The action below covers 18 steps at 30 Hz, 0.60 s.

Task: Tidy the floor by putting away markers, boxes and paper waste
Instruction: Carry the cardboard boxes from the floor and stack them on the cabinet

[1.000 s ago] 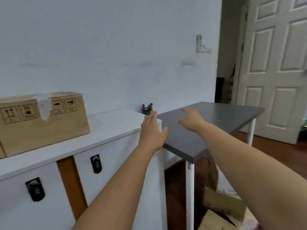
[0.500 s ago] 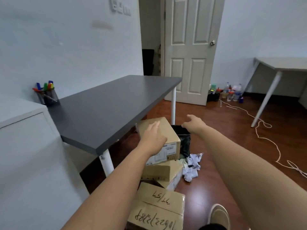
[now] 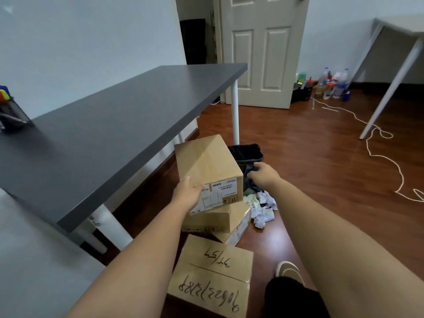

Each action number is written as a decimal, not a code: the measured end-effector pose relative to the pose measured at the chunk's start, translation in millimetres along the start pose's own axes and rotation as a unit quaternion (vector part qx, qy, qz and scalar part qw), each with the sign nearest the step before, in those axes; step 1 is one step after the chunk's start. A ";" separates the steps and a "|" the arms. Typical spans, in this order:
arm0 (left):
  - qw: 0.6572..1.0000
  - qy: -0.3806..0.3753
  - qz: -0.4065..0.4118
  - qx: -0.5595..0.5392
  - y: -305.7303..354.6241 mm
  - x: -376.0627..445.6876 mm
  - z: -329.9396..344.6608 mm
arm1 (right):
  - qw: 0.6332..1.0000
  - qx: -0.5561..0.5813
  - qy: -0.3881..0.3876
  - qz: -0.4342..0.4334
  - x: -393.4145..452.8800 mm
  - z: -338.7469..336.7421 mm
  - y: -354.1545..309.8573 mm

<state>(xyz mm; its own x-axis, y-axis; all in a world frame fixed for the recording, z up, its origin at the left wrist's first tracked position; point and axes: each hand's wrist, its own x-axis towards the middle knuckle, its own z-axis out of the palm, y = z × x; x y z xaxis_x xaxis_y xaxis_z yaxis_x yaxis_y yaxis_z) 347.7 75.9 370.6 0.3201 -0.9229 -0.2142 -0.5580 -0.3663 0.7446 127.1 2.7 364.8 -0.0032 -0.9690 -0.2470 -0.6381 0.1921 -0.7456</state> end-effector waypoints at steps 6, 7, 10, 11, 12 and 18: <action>0.999 -0.012 -0.038 0.019 -6.6 35.4 11.1 | 0.999 0.016 -0.038 -0.001 31.8 18.8 4.6; 0.999 -0.014 -0.047 0.021 -8.3 41.0 12.6 | 0.999 0.013 -0.039 0.003 36.0 20.8 6.5; 0.997 -0.013 -0.078 0.023 -19.2 57.4 15.8 | 0.998 0.002 -0.062 0.019 48.4 25.1 8.6; 0.996 -0.009 -0.088 0.020 -25.1 63.9 17.0 | 0.997 0.004 -0.070 0.023 54.3 27.4 10.1; 0.995 -0.007 -0.098 0.018 -31.2 71.1 18.9 | 0.997 0.008 -0.076 0.029 60.7 29.9 11.6; 0.988 0.014 -0.141 -0.056 -47.7 94.6 28.9 | 0.978 0.157 -0.101 0.092 89.2 52.5 16.9</action>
<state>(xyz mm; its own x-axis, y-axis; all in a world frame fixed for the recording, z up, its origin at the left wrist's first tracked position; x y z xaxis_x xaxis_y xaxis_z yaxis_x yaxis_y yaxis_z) 382.4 2.6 296.6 0.4732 -0.7814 -0.4068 -0.3553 -0.5918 0.7235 156.5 -72.3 297.7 0.0764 -0.8694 -0.4882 -0.3725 0.4293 -0.8228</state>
